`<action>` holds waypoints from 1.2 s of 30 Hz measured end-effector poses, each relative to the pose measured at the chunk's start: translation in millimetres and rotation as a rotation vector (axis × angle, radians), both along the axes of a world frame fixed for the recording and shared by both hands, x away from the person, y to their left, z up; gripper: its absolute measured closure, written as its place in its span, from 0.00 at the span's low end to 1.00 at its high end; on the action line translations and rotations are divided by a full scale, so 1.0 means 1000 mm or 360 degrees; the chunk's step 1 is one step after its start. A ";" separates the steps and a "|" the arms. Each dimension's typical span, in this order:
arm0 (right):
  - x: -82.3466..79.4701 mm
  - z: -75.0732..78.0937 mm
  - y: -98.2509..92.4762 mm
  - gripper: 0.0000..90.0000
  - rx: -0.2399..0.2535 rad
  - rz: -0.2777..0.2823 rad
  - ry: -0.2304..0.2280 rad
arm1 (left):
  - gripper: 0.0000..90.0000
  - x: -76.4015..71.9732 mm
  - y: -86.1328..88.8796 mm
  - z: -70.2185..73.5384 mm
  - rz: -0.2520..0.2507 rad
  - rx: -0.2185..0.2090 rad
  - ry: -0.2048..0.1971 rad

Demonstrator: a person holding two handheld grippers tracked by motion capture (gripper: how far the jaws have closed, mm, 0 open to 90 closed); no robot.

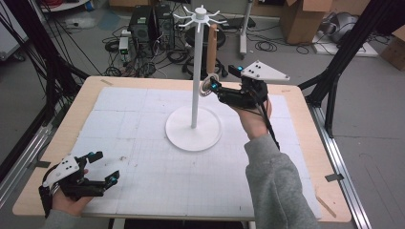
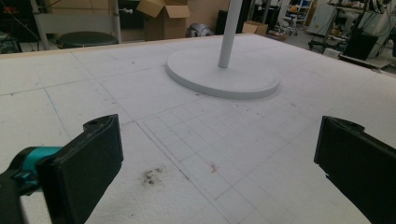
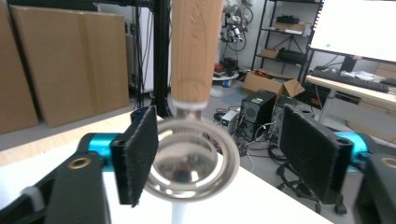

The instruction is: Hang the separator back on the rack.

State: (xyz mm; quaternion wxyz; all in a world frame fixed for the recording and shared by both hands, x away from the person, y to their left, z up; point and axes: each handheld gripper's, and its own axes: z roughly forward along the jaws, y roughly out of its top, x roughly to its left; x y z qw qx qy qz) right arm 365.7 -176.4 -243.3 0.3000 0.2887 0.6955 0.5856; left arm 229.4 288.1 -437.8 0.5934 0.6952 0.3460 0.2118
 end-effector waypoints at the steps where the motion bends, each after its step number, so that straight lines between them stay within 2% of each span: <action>1: 0.000 -0.002 -0.002 0.28 -0.0005 -0.0002 -0.0008 | 0.02 0.000 0.000 0.000 -0.0003 -0.0001 0.0004; 7: 0.000 -0.012 -0.010 0.16 -0.0023 0.0002 0.0031 | 0.02 0.000 -0.003 0.000 -0.0012 0.0004 -0.0001; 11: 0.001 -0.019 -0.012 0.11 0.0013 0.0009 0.0140 | 0.02 0.000 -0.002 -0.001 -0.0010 0.0007 0.0002; 12: 0.001 -0.020 -0.012 0.09 0.0006 0.0014 0.0148 | 0.02 0.000 -0.002 0.000 -0.0011 0.0010 0.0001; 13: 0.000 -0.023 -0.012 0.02 -0.0002 0.0012 0.0147 | 0.02 0.000 -0.002 0.000 -0.0012 0.0010 0.0003; 14: 0.000 -0.025 -0.012 0.01 -0.0009 0.0007 0.0152 | 0.02 0.000 -0.002 0.000 -0.0012 0.0010 0.0001; 17: -0.001 -0.031 -0.012 0.01 -0.0023 0.0049 0.0185 | 0.02 0.000 -0.002 0.000 -0.0012 0.0011 0.0000; 26: -0.008 -0.047 -0.018 0.01 -0.0021 0.0135 0.0160 | 0.02 0.001 -0.003 0.000 -0.0012 0.0005 -0.0002; 29: -0.011 -0.055 -0.020 0.01 -0.0018 0.0161 0.0193 | 0.02 0.001 -0.002 -0.001 -0.0013 0.0006 -0.0001; 36: -0.017 -0.079 -0.027 0.01 0.0014 0.0210 0.0219 | 0.02 0.002 -0.003 -0.001 -0.0017 0.0006 -0.0002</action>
